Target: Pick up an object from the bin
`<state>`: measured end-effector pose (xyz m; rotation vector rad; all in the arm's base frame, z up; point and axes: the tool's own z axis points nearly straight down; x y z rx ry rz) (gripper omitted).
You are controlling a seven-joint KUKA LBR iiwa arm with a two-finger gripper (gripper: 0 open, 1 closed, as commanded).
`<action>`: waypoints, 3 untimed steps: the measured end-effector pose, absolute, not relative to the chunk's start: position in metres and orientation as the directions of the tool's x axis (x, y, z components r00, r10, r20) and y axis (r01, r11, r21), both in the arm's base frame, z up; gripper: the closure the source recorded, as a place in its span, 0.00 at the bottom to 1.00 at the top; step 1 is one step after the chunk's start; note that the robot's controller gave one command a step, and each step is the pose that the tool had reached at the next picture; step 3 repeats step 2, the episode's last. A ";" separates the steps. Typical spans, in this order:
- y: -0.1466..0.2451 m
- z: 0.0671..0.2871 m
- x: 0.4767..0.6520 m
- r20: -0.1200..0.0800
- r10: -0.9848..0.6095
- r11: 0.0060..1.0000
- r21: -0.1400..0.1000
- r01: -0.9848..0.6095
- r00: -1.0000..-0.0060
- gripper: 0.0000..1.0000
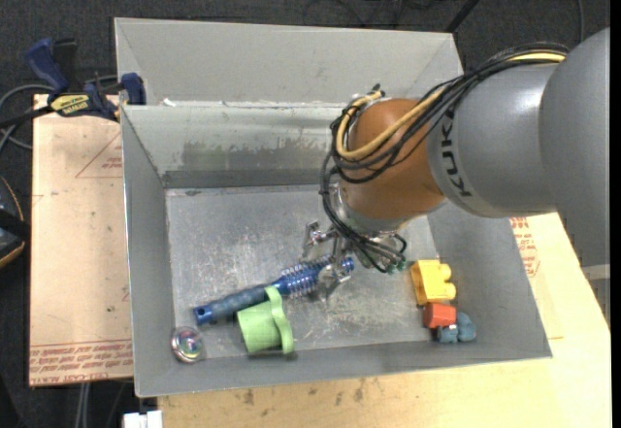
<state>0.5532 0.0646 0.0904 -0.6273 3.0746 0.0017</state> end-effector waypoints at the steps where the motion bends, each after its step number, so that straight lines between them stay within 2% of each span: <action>1: 0.066 0.158 0.555 -0.008 -0.391 0.920 -0.002 -0.391 -0.920 1.00; 2: 0.067 0.185 0.556 -0.005 -0.391 0.921 -0.001 -0.391 -0.921 1.00; 3: 0.067 0.185 0.556 -0.005 -0.391 0.921 -0.001 -0.391 -0.921 1.00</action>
Offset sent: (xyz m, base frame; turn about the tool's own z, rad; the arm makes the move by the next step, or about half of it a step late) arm 0.0001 0.0001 0.0641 0.0000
